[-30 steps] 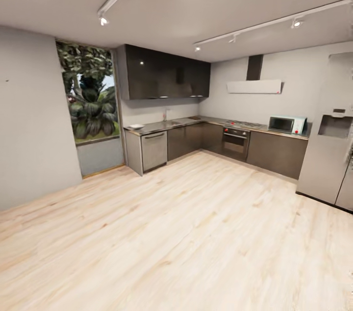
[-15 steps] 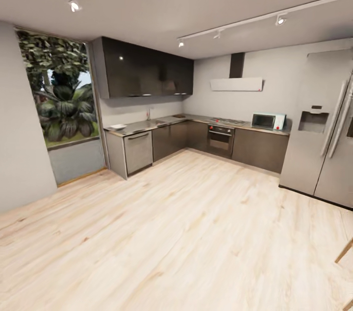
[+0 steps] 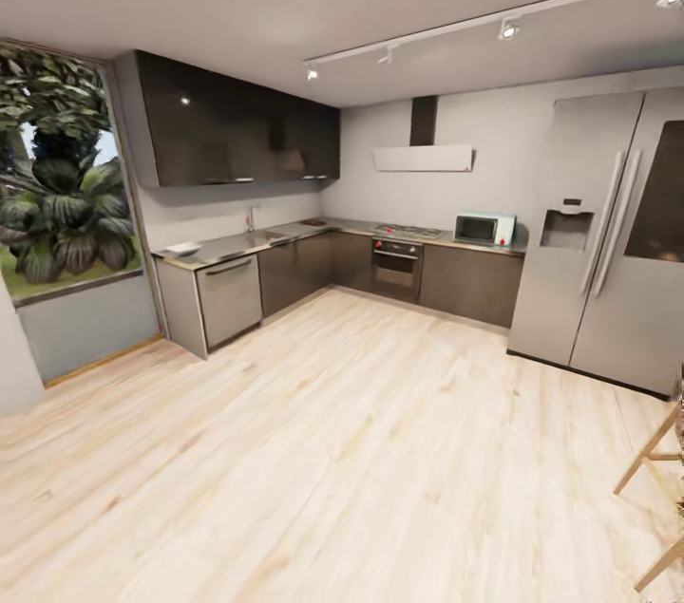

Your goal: In the kitchen, take the Vidalia onion out of the sink, dice it on the chopping board with the paring knife, put the diced onion into the bowl on the countertop, then place both the paring knife and the chopping board into the sink.

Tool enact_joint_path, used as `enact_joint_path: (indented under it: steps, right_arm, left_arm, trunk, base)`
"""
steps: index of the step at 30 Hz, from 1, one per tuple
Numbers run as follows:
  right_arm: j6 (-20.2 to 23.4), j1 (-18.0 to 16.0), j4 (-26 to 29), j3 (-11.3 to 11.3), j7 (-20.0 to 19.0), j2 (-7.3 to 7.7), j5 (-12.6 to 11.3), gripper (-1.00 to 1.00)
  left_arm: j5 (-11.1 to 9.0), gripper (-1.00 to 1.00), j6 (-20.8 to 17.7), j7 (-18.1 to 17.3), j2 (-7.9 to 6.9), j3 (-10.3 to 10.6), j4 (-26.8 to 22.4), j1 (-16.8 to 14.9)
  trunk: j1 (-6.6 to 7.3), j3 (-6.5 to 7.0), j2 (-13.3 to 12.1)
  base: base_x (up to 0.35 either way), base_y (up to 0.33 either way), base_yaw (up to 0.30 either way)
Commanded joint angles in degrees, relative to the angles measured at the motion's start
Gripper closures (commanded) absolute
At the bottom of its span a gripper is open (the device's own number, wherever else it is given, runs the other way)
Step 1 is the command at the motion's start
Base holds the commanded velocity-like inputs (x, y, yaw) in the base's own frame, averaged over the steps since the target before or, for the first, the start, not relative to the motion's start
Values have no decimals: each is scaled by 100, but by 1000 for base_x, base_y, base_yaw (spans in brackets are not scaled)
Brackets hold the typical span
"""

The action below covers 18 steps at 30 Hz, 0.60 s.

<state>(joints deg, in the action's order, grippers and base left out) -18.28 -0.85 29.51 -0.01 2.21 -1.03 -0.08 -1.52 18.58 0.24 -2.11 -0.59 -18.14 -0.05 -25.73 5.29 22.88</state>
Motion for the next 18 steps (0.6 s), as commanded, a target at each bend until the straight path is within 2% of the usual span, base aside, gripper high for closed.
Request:
enact_joint_path:
  steps: [1,10,18]
  right_arm:
    - [-18,-3,-7,1,17,-2,0,-100]
    - [-27,-3,-7,1,21,-2,0,-100]
    - [-34,-3,0,1,25,-3,0,-100]
  left_arm:
    - [-15,-100,16,3,0,-2,3,-2]
    - [-15,-100,21,3,0,-2,3,-2]
    - [-15,-100,23,2,0,-2,1,0]
  trunk:
    - [-5,-8,3]
    - [-5,-58,3]
    - [-5,-67,3]
  base:
    - [326,0,-226]
    - [326,0,-207]
    - [326,0,-38]
